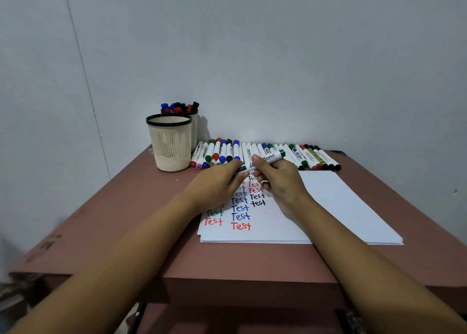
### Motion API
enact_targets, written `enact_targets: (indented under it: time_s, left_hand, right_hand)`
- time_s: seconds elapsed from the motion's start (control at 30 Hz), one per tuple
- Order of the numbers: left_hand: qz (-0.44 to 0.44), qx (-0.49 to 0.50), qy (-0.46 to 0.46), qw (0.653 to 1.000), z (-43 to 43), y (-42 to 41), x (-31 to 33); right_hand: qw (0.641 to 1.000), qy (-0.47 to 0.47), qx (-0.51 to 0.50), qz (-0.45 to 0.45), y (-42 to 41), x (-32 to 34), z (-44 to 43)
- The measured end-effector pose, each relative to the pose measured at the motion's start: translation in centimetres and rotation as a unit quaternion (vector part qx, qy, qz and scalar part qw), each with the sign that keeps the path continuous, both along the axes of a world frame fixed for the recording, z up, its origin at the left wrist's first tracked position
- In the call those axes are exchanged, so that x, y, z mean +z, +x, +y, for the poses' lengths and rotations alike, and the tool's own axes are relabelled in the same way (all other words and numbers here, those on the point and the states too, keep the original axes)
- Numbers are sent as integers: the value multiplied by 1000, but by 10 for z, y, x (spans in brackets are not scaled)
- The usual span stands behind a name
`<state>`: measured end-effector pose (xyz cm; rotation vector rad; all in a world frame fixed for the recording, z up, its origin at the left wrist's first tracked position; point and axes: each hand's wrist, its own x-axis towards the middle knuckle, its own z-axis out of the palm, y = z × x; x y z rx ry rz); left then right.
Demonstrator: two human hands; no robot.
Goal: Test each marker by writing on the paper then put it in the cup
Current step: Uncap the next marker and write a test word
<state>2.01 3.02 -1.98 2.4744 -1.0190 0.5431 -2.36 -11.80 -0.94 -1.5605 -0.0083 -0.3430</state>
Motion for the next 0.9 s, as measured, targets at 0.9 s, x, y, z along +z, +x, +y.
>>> enact_targets:
  time_s: [0.9]
  left_hand:
    - [175, 42, -297, 938, 11, 14, 2]
  right_hand:
    - [959, 280, 26, 36, -7, 7, -8]
